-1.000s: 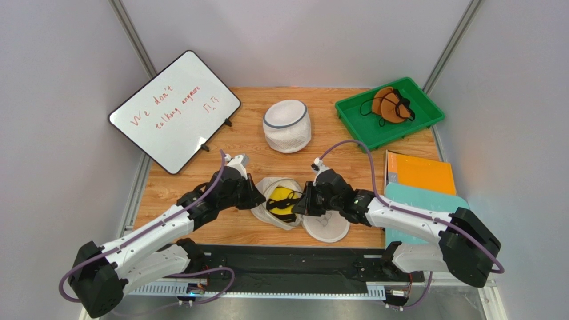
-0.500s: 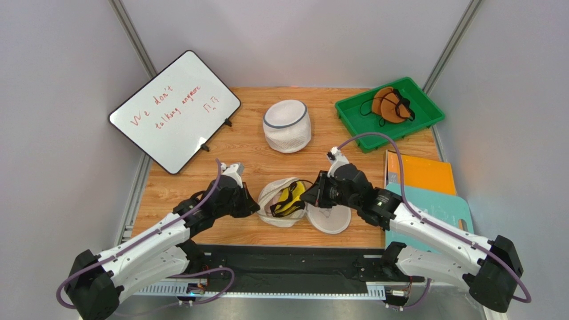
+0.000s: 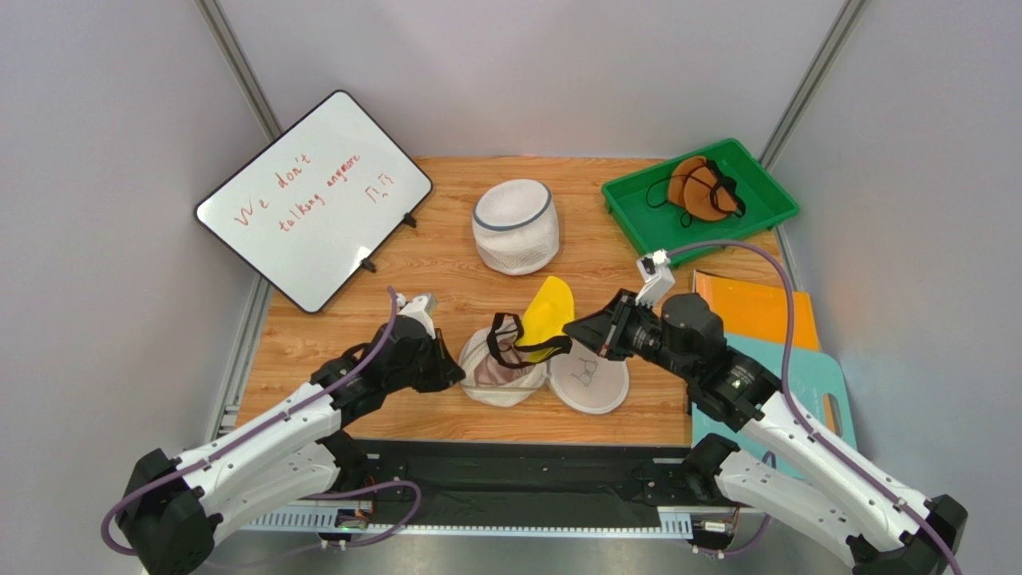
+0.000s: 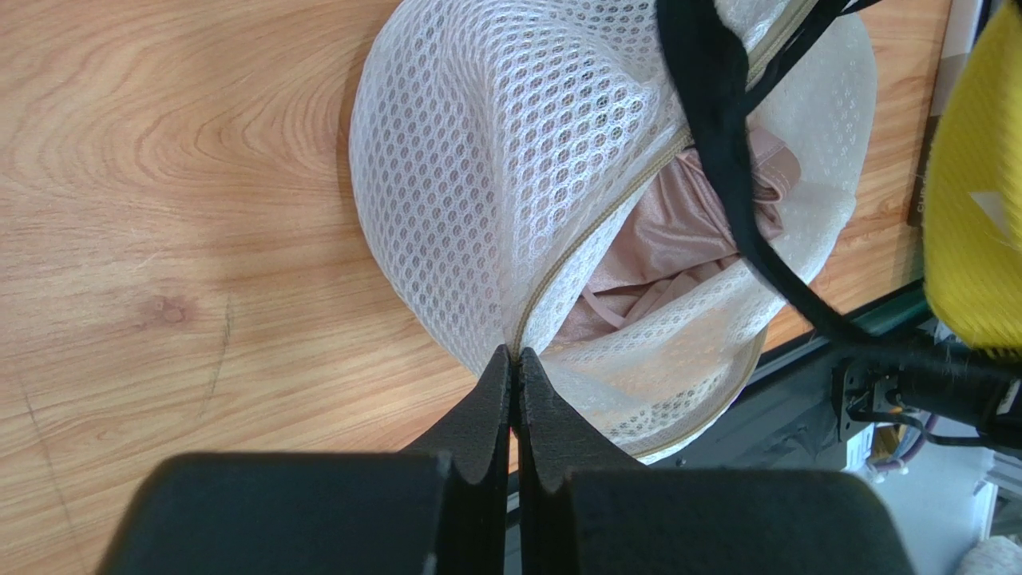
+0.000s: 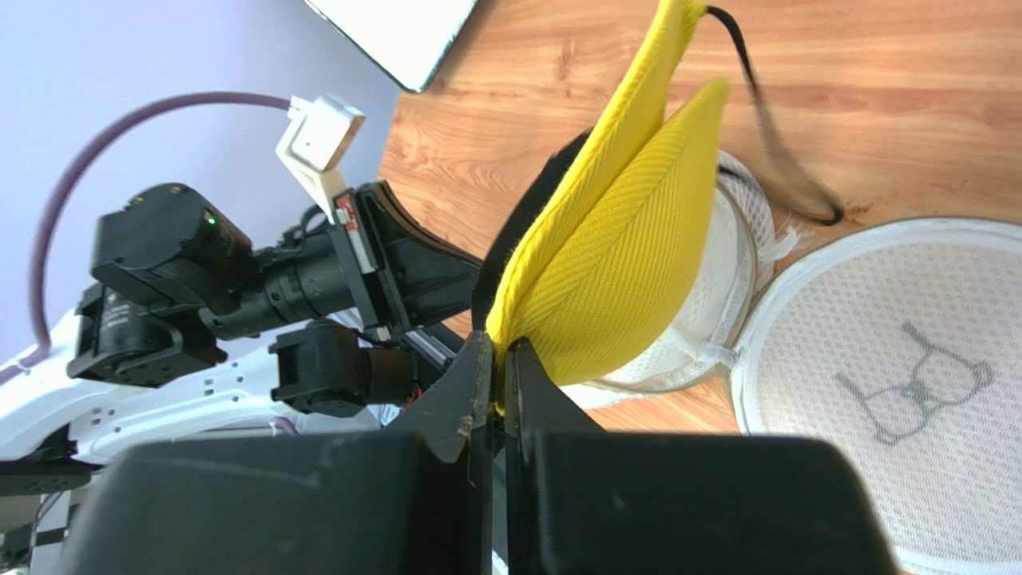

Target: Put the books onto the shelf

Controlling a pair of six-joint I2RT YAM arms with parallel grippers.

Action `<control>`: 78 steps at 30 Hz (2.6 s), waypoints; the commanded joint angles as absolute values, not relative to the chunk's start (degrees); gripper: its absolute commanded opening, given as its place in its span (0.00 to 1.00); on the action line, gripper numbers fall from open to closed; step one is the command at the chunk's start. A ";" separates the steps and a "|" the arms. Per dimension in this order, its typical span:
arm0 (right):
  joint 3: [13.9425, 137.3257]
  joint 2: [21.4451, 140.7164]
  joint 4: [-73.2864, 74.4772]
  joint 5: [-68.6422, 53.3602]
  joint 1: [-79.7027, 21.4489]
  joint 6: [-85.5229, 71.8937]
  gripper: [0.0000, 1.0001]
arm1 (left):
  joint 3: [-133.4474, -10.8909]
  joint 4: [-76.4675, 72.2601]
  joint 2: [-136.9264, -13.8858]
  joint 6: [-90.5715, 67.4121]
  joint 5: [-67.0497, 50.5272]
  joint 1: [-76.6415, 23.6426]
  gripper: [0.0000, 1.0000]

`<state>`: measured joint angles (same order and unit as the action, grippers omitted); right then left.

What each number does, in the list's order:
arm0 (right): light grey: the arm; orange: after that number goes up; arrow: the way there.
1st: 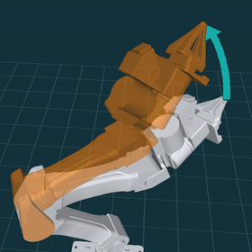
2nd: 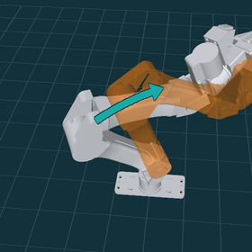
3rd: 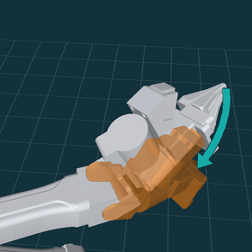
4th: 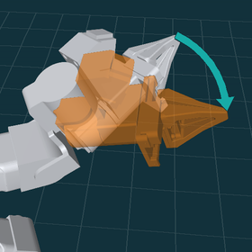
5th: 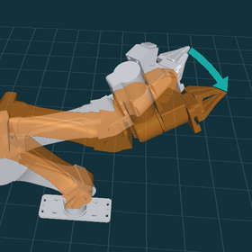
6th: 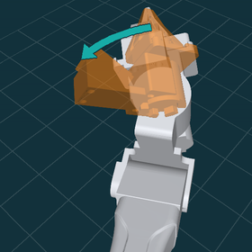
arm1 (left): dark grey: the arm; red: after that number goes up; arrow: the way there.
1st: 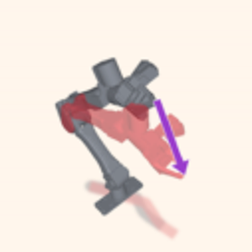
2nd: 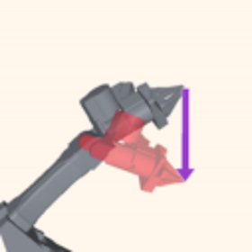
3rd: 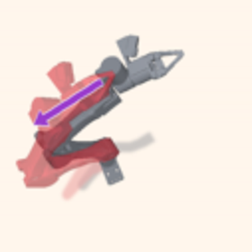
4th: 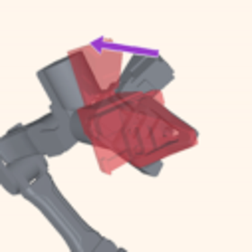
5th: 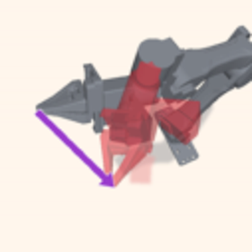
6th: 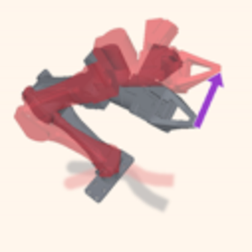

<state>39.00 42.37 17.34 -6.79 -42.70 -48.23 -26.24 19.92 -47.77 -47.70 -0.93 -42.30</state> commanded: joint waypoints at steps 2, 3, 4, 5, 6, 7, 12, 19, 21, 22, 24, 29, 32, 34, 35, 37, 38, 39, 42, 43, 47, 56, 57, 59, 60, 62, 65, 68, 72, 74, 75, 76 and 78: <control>42.27 39.91 18.54 -8.00 -40.78 -47.20 0.00 | -26.46 20.39 -47.11 -48.25 -0.26 -42.45 0.00; 42.71 39.55 19.85 -7.82 -40.52 -46.76 0.00 | -26.46 20.48 -47.02 -48.25 -0.35 -42.45 0.00; 43.15 39.38 20.56 -7.65 -39.65 -45.54 0.00 | -26.54 20.57 -47.02 -48.25 -0.44 -42.45 0.00; 44.46 38.77 21.35 -7.30 -39.12 -44.92 0.00 | -26.63 20.65 -46.93 -48.16 -0.27 -42.45 0.00; 45.34 38.50 23.45 -7.12 -38.50 -44.22 0.00 | -26.72 20.83 -46.85 -48.08 -0.26 -42.45 0.00; 46.48 38.24 24.77 -6.86 -37.02 -43.43 0.00 | -26.81 20.92 -46.67 -48.08 -0.35 -42.45 0.00; 55.61 37.00 33.11 -5.54 -33.49 -37.62 0.00 | -26.98 21.01 -46.49 -47.90 -0.17 -42.45 0.00; 67.66 38.49 41.04 -0.45 -31.64 -30.42 0.00 | -27.60 21.62 -46.41 -47.64 -0.26 -42.36 0.00; 70.82 39.11 42.97 2.89 -31.20 -27.53 0.00 | -27.86 21.88 -46.32 -47.46 -0.17 -42.45 0.00; 73.62 39.89 43.33 3.86 -31.11 -26.47 0.00 | -27.86 21.80 -46.32 -47.37 -0.18 -42.45 0.00; 76.71 41.04 44.38 6.14 -30.68 -23.57 0.00 | -28.04 21.80 -46.23 -47.46 -0.09 -42.45 0.00; 84.71 47.36 45.00 7.31 -27.70 -18.46 0.00 | -28.21 21.36 -46.14 -47.55 -0.44 -42.45 0.00; 87.97 52.55 44.65 0.92 -20.77 -17.40 0.00 | -28.48 21.71 -45.97 -47.29 -0.53 -42.45 0.00; 88.50 55.96 43.69 -6.12 -12.68 -18.01 0.00 | -28.56 22.06 -45.88 -47.20 -0.35 -42.45 0.00; 88.42 56.94 41.85 -11.81 -9.79 -18.97 0.00 | -28.56 22.15 -45.62 -47.20 -0.18 -42.45 0.00; 87.80 59.83 39.83 -16.68 -2.05 -20.03 0.00 | -28.65 22.41 -45.53 -46.93 -0.09 -42.45 0.00; 87.54 60.90 37.73 -21.22 -0.11 -21.34 0.00 | -28.65 22.41 -45.35 -46.93 -0.09 -42.45 0.00; 87.10 62.13 36.66 -23.62 5.05 -22.14 0.00 | -28.74 22.59 -45.26 -46.76 -0.17 -42.36 0.00; 86.57 66.96 32.97 -29.08 9.04 -23.90 0.00 | -29.09 22.94 -45.44 -46.50 -0.09 -42.36 0.00; 85.96 68.97 32.09 -29.44 10.36 -23.99 0.00 | -29.18 22.94 -45.44 -46.41 -0.09 -42.36 0.00; 84.46 73.64 26.12 -27.69 10.90 -23.82 0.00 | -29.71 22.85 -45.79 -46.32 -0.09 -42.28 0.00; 90.52 86.12 21.80 -26.11 11.07 -21.36 0.00 | -29.88 23.11 -46.23 -46.49 -0.17 -42.28 0.00; 90.96 87.52 21.80 -25.84 11.25 -21.18 0.00 | -29.88 23.38 -46.23 -46.49 -0.18 -42.19 0.00; 92.19 88.85 21.71 -25.49 11.60 -21.09 0.00 | -29.97 23.47 -46.41 -46.32 -0.09 -42.01 0.00; 92.55 90.08 21.62 -25.40 12.12 -21.18 0.00 | -30.06 23.47 -46.58 -46.32 -0.17 -42.10 0.00; 93.51 91.40 20.92 -24.61 13.09 -21.70 0.00 | -30.32 23.56 -46.84 -46.23 -0.09 -42.01 0.00; 94.83 94.65 19.87 -24.61 14.06 -22.41 0.00 | -30.41 23.47 -47.20 -46.41 -0.09 -41.92 0.00; 96.41 98.60 19.25 -23.73 15.11 -22.32 0.00 | -30.23 22.94 -47.46 -46.76 -0.17 -42.01 0.00; 100.45 105.80 18.98 -25.49 15.64 -22.68 0.00 | -30.32 23.38 -47.55 -46.85 -0.09 -42.01 0.00; 102.74 107.74 19.42 -26.10 15.64 -22.94 0.00 | -30.41 23.38 -47.55 -46.93 -0.17 -42.01 0.00; 103.27 109.23 19.51 -26.10 15.64 -23.03 0.00 | -30.32 23.38 -47.64 -47.02 -0.09 -42.01 0.00; 103.62 109.77 20.03 -25.58 15.64 -22.94 0.00 | -30.32 23.29 -47.81 -47.20 -0.09 -41.92 0.00; 103.36 110.74 20.91 -23.57 15.64 -23.03 0.00 | -30.32 22.94 -48.07 -47.28 -0.09 -41.92 0.00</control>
<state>100.22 109.67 21.78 -24.95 15.62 -22.70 -27.81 23.03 -47.55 -47.24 -0.75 -42.24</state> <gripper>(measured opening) 0.012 0.007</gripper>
